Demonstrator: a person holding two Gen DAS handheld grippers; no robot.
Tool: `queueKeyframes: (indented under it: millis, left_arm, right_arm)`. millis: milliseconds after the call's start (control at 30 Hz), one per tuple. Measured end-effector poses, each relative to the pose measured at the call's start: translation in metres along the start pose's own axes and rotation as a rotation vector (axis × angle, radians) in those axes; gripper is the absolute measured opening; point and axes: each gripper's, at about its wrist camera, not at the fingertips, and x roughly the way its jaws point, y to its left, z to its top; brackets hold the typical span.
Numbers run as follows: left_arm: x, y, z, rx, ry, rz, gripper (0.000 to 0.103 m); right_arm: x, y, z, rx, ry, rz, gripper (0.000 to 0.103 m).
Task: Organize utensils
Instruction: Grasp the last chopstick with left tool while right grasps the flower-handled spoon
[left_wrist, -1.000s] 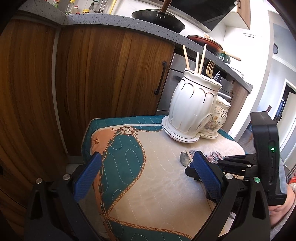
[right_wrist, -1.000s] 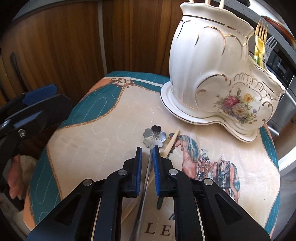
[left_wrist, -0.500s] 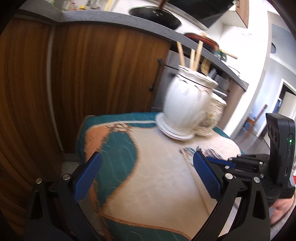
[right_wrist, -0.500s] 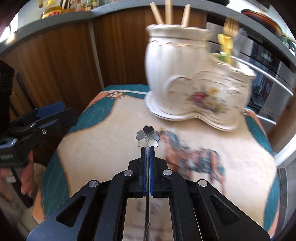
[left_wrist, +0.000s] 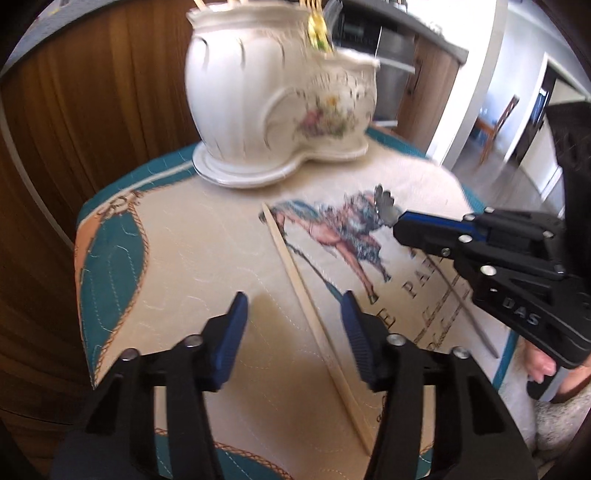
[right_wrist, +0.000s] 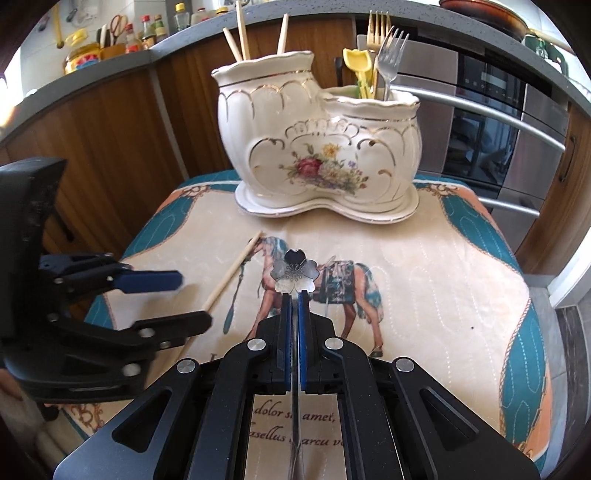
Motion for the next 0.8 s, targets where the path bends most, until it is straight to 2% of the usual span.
queueKeyframes:
  millis: [67,100,133,233,433,567,667,700,800]
  left_arm:
    - [0.003,-0.002,-0.001,0.019,0.008,0.021,0.035]
    - [0.003,-0.002,-0.002,0.033,0.013,0.031,0.026]
    - [0.003,-0.003,-0.002,0.049,0.019,0.032,0.013]
    - [-0.001,-0.003,-0.002,0.089,0.053,0.024,0.007]
    - [-0.007,0.002,-0.007,0.172,0.132,0.040,0.006]
    - [-0.006,-0.001,-0.005,0.213,0.153,0.065,0.009]
    - [-0.004,-0.002,-0.002,0.223,0.157,0.087,0.018]
    - [-0.004,-0.002,-0.001,0.223,0.157,0.092,0.023]
    - [-0.004,0.002,0.000,0.205,0.151,0.078,0.026]
  right_arm:
    - [-0.001,-0.001,-0.002,-0.004,0.004,0.014,0.004]
    - [-0.001,-0.001,-0.003,-0.006,0.008,0.020,0.004]
    - [0.000,-0.001,-0.004,-0.008,0.015,0.026,0.004]
    - [0.005,-0.001,-0.006,-0.012,0.037,0.039,0.004]
    - [0.010,0.002,-0.010,-0.046,0.094,0.041,0.004]
    - [0.009,0.005,-0.012,-0.081,0.119,0.025,0.011]
    - [0.007,0.009,-0.016,-0.107,0.127,0.022,0.015]
    - [0.006,0.010,-0.018,-0.115,0.126,0.020,0.015]
    - [0.005,0.009,-0.020,-0.120,0.116,0.020,0.014]
